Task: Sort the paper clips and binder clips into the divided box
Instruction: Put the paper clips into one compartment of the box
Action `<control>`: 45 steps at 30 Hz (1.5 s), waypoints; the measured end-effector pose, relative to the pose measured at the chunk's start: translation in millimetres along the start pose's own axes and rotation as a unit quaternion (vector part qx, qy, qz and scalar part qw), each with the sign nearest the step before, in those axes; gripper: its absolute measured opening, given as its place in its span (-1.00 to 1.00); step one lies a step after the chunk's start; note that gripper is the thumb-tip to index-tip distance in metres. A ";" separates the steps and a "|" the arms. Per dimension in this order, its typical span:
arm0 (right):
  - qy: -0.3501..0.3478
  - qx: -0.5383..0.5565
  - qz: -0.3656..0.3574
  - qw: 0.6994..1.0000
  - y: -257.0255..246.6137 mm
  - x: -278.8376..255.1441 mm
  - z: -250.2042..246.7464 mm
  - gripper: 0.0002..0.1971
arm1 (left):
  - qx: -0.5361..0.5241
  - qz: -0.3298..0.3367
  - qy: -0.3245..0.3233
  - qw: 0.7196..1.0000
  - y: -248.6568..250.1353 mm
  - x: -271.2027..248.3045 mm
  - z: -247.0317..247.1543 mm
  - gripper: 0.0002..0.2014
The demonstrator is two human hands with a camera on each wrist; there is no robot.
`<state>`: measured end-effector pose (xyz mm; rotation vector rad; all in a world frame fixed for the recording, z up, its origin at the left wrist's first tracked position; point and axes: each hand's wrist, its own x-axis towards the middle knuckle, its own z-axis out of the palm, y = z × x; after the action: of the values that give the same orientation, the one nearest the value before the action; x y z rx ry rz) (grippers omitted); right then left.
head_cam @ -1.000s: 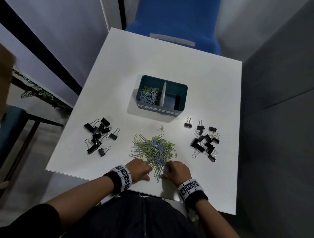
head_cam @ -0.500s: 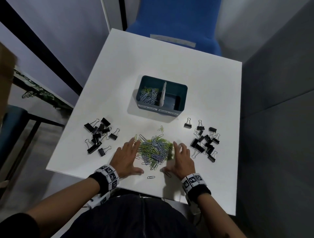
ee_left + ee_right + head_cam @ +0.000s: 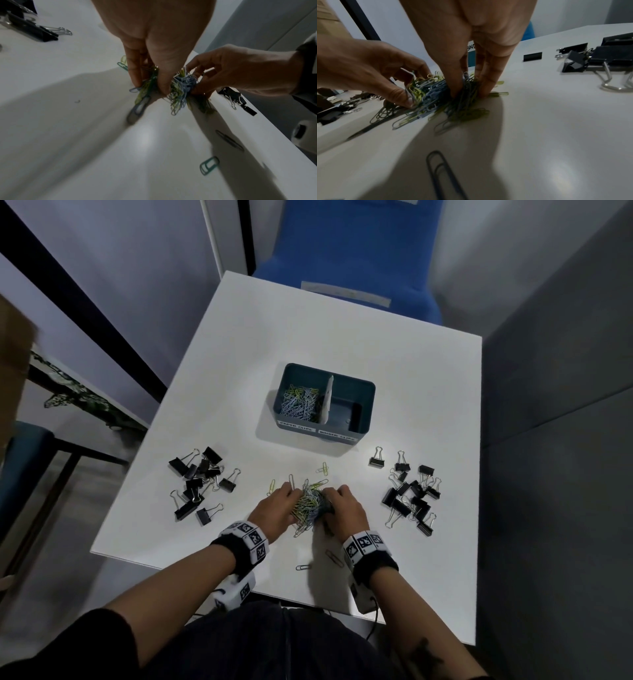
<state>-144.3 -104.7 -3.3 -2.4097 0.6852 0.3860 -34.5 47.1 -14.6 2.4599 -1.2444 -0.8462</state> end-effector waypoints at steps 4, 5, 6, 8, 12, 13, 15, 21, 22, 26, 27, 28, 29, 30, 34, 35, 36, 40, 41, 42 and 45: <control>0.034 0.018 0.018 0.999 9.4 1.6 -4.3 -0.78 | -0.017 0.015 0.019 1.000 -3.6 2.4 -6.9 -0.62; 0.040 0.023 0.021 0.999 11.0 1.4 -6.7 -0.84 | -0.021 0.015 0.025 0.999 -3.2 2.4 -9.5 -0.68; 0.044 0.026 0.022 0.998 12.1 1.1 -9.4 -0.90 | -0.027 0.015 0.033 0.999 -1.7 1.9 -13.3 -0.76; 0.051 0.026 0.024 0.998 13.6 -0.2 -15.4 -0.96 | -0.046 0.012 0.044 0.998 0.4 1.3 -20.1 -0.89; 0.061 0.033 0.010 0.998 13.0 -7.1 -28.2 -0.89 | -0.099 0.021 0.059 0.993 5.6 -0.9 -37.9 -0.94; 0.065 0.032 0.006 0.997 12.3 -9.0 -31.7 -0.87 | -0.111 0.030 0.067 0.991 6.9 -0.9 -43.3 -0.92; 0.072 0.029 -0.004 0.997 10.9 -11.5 -39.1 -0.84 | -0.126 0.051 0.090 0.987 11.9 0.4 -59.0 -0.90; 0.076 0.030 -0.025 0.996 -3.3 -17.6 -73.1 -0.86 | -0.155 0.077 0.200 0.964 34.6 22.5 -135.6 -0.93; 0.079 0.034 -0.027 0.996 -7.2 -18.3 -81.0 -0.85 | -0.157 0.081 0.224 0.958 37.9 29.3 -149.0 -0.93; 0.091 0.042 -0.045 0.994 -29.7 -16.1 -116.4 -0.86 | -0.155 0.072 0.299 0.939 46.4 62.6 -191.5 -0.92; 0.095 0.040 -0.053 0.993 -36.3 -12.9 -125.2 -0.86 | -0.154 0.067 0.303 0.938 45.7 71.2 -197.7 -0.91; 0.101 0.037 -0.065 0.992 -43.7 -9.7 -134.1 -0.87 | -0.155 0.061 0.296 0.941 43.6 78.2 -201.7 -0.88; 0.111 0.036 -0.077 0.990 -50.9 -5.2 -142.0 -0.88 | -0.154 0.053 0.280 0.946 40.6 83.8 -202.7 -0.84; 0.125 0.036 -0.089 0.988 -58.9 -0.7 -150.2 -0.89 | -0.149 0.043 0.261 0.953 36.5 87.1 -201.8 -0.79; 0.144 0.021 -0.117 0.982 -90.8 33.0 -174.7 -0.87 | -0.097 -0.005 0.255 0.962 16.7 78.4 -180.7 -0.77; 0.151 0.013 -0.124 0.981 -98.9 44.4 -178.9 -0.85 | -0.095 -0.015 0.258 0.961 12.3 72.7 -172.3 -0.79; 0.158 0.005 -0.128 0.979 -106.0 56.0 -182.0 -0.83 | -0.099 -0.024 0.255 0.961 7.9 67.0 -162.5 -0.79; 0.155 -0.030 -0.123 0.980 -126.7 93.4 -183.0 -0.86 | -0.082 -0.036 0.185 0.979 -7.2 47.2 -117.5 -0.74; 0.145 -0.044 -0.122 0.981 -128.2 98.3 -181.0 -0.90 | -0.060 -0.039 0.153 0.986 -9.3 43.6 -106.7 -0.75; 0.140 -0.053 -0.124 0.981 -128.8 100.0 -179.0 -0.93 | -0.033 -0.044 0.117 0.992 -11.3 40.6 -96.6 -0.76; 0.159 -0.038 -0.133 0.978 -117.7 95.9 -162.8 -0.89 | 0.020 -0.072 0.027 0.997 -13.2 36.4 -68.9 -0.62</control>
<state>17.9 -160.6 138.4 -2.6215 0.4760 -0.0870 32.5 23.8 20.2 2.6124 -1.0859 -0.7926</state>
